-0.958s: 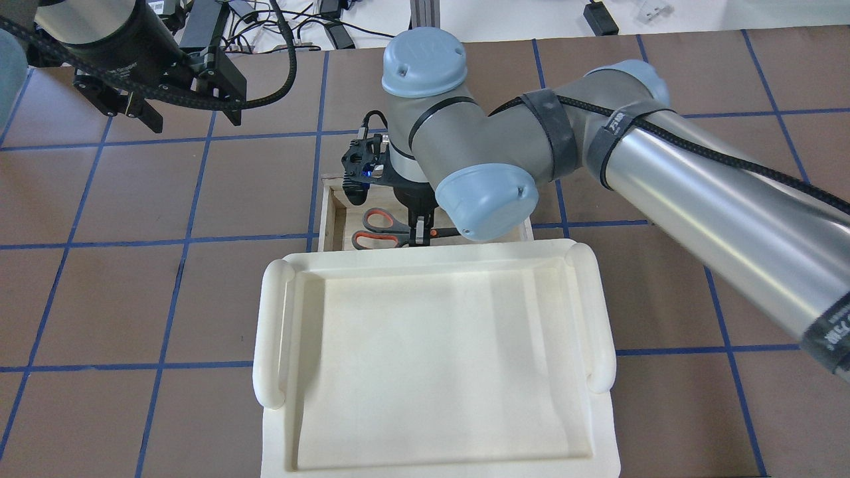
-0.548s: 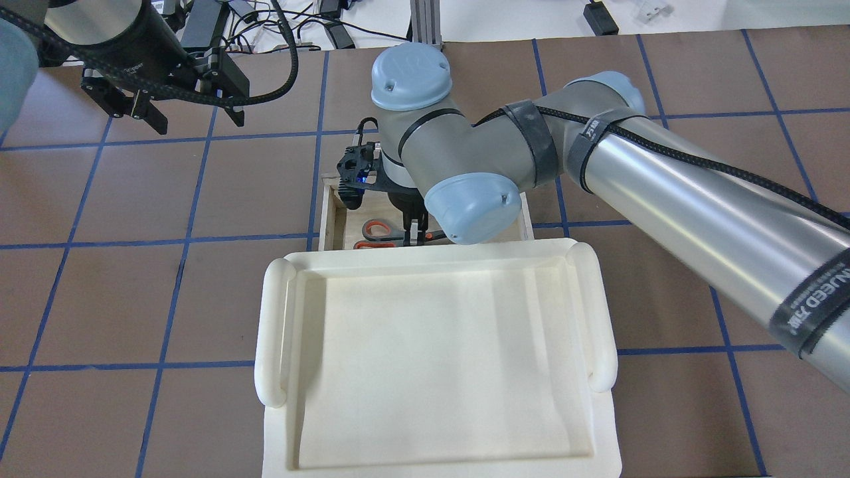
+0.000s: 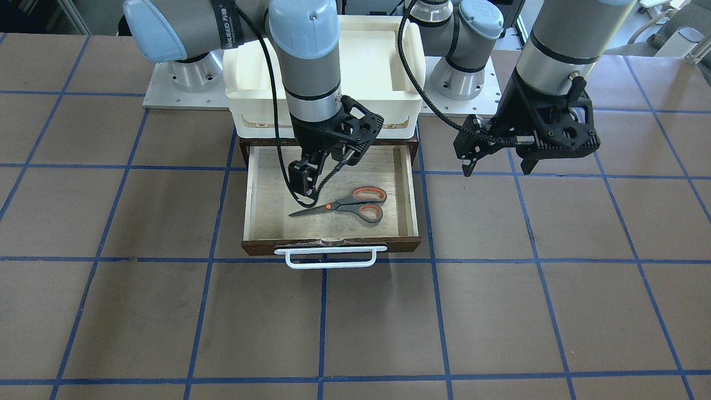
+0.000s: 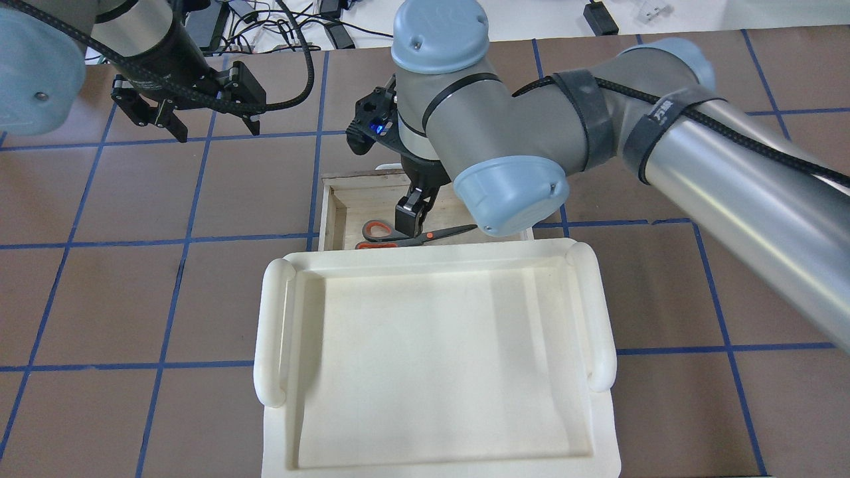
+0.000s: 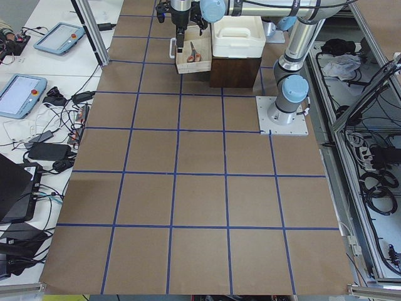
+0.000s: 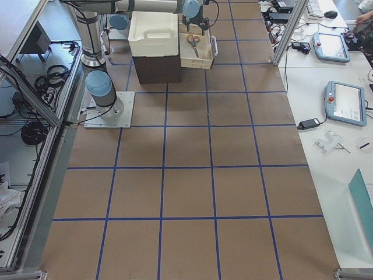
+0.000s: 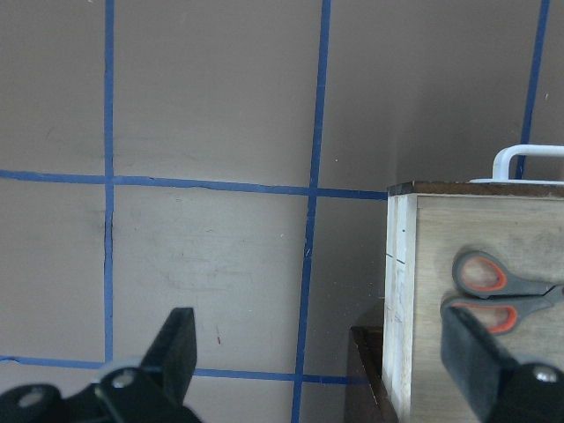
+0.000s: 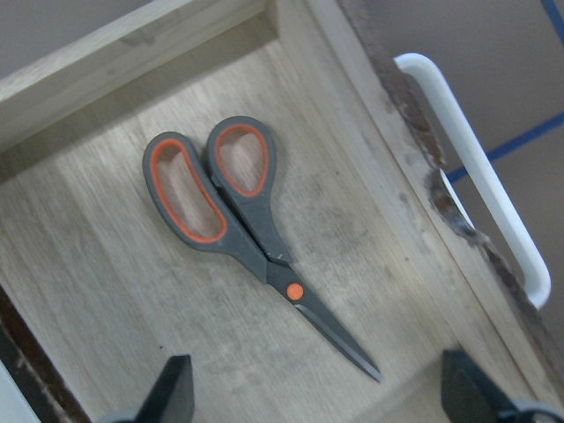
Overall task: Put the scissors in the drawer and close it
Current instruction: 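Lower the scissors into the drawer, open the right gripper, lift away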
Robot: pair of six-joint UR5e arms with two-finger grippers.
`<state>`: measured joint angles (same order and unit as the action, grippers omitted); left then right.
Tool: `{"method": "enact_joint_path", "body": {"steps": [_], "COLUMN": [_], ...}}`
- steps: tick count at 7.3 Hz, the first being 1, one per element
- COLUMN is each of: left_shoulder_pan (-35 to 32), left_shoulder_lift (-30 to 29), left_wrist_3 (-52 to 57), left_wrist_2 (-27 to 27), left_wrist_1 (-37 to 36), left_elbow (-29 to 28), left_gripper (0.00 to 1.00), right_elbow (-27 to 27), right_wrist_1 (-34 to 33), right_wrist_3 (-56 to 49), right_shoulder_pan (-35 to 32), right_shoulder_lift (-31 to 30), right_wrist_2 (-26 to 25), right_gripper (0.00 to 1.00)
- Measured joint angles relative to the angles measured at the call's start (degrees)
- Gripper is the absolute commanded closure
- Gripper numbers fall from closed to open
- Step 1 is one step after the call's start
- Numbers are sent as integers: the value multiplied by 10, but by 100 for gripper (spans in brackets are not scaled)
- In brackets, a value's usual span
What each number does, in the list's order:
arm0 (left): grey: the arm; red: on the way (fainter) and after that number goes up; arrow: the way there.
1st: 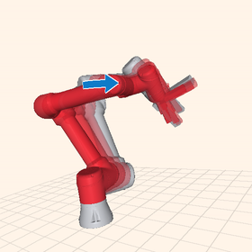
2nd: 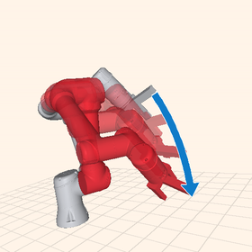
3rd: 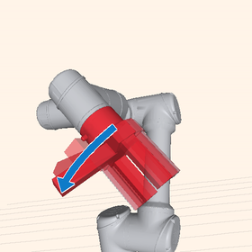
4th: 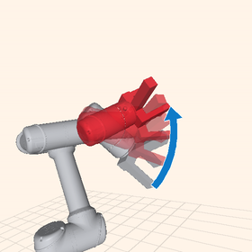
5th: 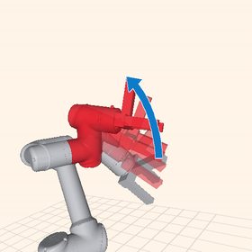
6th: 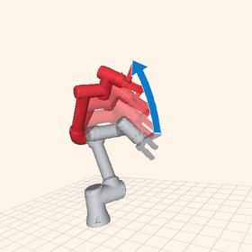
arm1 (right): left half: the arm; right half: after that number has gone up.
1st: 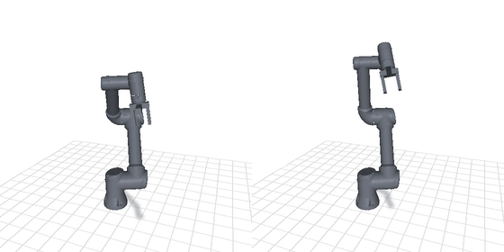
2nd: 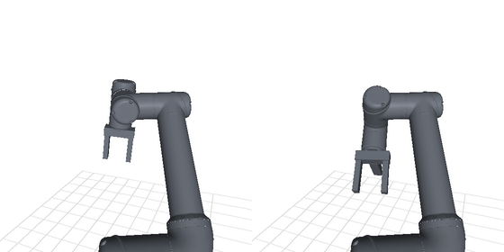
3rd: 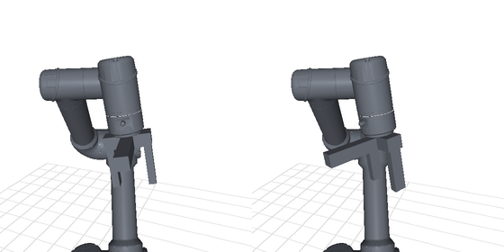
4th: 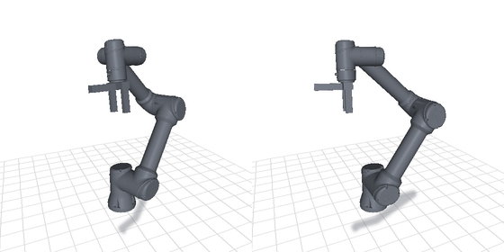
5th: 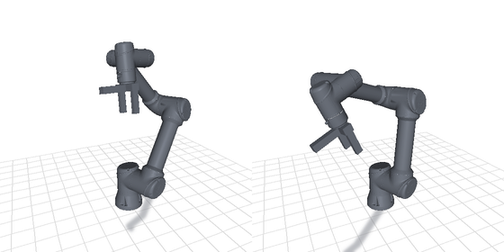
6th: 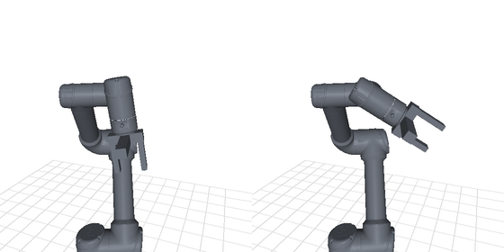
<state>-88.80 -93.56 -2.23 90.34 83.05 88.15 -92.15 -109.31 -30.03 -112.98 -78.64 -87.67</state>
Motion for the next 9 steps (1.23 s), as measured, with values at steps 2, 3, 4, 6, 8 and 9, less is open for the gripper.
{"method": "enact_joint_path", "body": {"steps": [2, 3, 4, 6, 8, 9], "left_shoulder_pan": [-17, -31, -40, -54, -85, -105], "left_shoulder_lift": [-32, -50, -72, -119, -171, -200], "left_wrist_3": [-5, -11, -17, -33, -74, -103], "left_wrist_2": [0, 0, 0, 1, 2, 5], "left_wrist_1": [-70, -114, -155, -203, -245, -253], "left_elbow": [20, 30, 39, 39, 2, -32], "left_gripper": [0, 0, 0, 0, 0, 0], "right_elbow": [0, 0, 0, 0, -1, -4], "right_wrist_1": [14, 29, 49, 95, 157, 175], "right_wrist_3": [203, 270, 304, 322, 324, 321], "right_shoulder_pan": [53, 87, 121, 164, 185, 193], "right_shoulder_lift": [-35, -53, -70, -92, -131, -142], "right_wrist_2": [0, 4, 4, -4, -20, -23], "right_gripper": [0, 0, 0, 0, 0, 0]}}
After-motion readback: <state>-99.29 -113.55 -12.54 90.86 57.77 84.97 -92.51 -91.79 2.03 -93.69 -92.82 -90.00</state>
